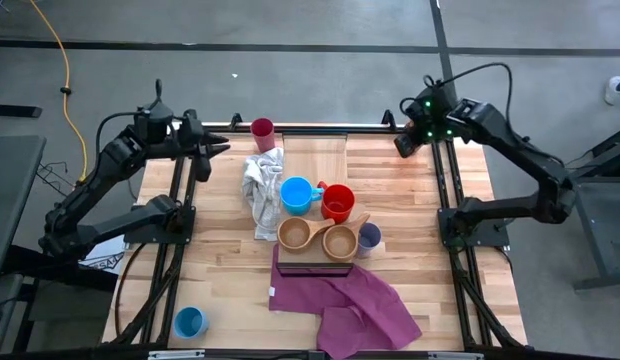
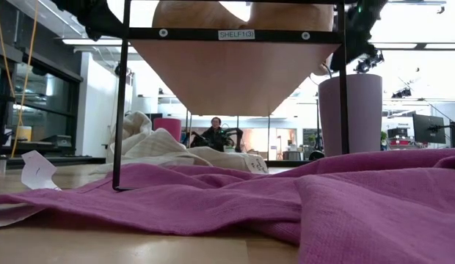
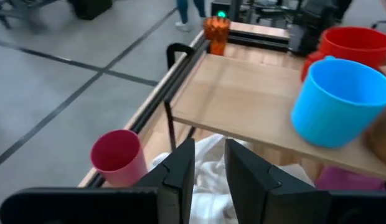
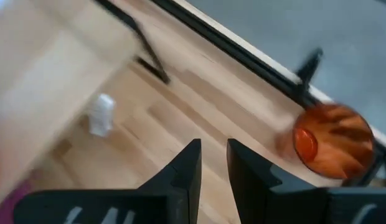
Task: Stack small to large cups/mugs on shelf
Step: Put the orange glass on the shelf
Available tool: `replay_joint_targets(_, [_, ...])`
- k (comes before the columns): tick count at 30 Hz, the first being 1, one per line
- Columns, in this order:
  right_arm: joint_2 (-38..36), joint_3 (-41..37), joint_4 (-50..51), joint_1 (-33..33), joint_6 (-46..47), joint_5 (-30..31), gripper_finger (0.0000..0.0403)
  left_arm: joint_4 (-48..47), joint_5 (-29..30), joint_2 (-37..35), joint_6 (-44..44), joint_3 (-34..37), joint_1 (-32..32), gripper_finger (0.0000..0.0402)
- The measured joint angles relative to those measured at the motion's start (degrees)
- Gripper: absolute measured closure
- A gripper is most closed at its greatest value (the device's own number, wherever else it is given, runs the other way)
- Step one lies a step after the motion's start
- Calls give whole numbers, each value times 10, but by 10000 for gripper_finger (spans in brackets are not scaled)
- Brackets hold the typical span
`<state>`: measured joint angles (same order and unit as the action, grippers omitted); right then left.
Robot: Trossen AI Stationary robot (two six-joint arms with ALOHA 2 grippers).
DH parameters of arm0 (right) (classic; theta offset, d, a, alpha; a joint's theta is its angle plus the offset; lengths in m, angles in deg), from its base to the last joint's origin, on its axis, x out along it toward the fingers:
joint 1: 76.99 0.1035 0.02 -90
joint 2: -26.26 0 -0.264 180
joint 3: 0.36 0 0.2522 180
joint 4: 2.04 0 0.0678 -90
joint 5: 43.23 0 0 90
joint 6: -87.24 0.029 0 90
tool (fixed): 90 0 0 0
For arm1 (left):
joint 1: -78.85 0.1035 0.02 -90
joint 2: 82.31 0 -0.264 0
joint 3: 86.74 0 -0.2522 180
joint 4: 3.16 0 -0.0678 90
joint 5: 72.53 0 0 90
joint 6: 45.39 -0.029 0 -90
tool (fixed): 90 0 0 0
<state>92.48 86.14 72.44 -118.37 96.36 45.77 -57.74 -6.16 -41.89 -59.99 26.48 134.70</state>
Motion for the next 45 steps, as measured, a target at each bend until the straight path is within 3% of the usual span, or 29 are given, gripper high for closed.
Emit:
replay_joint_targets(5, [8, -52, -17, -25, 27, 18, 334, 18, 22, 5, 14, 0, 0, 325])
replay_joint_targets(18, [114, -57, -7, -74, 12, 78, 331, 18, 20, 35, 29, 0, 0, 325])
replay_joint_targets(26, [163, -57, -11, -111, -9, 71, 314, 17, 15, 41, 30, 0, -1, 325])
replay_joint_targets(38, [164, -57, -47, -140, -20, 68, 310, 17, 14, 41, 31, 0, -1, 325])
replay_joint_targets(45, [164, -57, -49, -158, -26, 38, 310, 17, 14, 41, 31, 0, -1, 325])
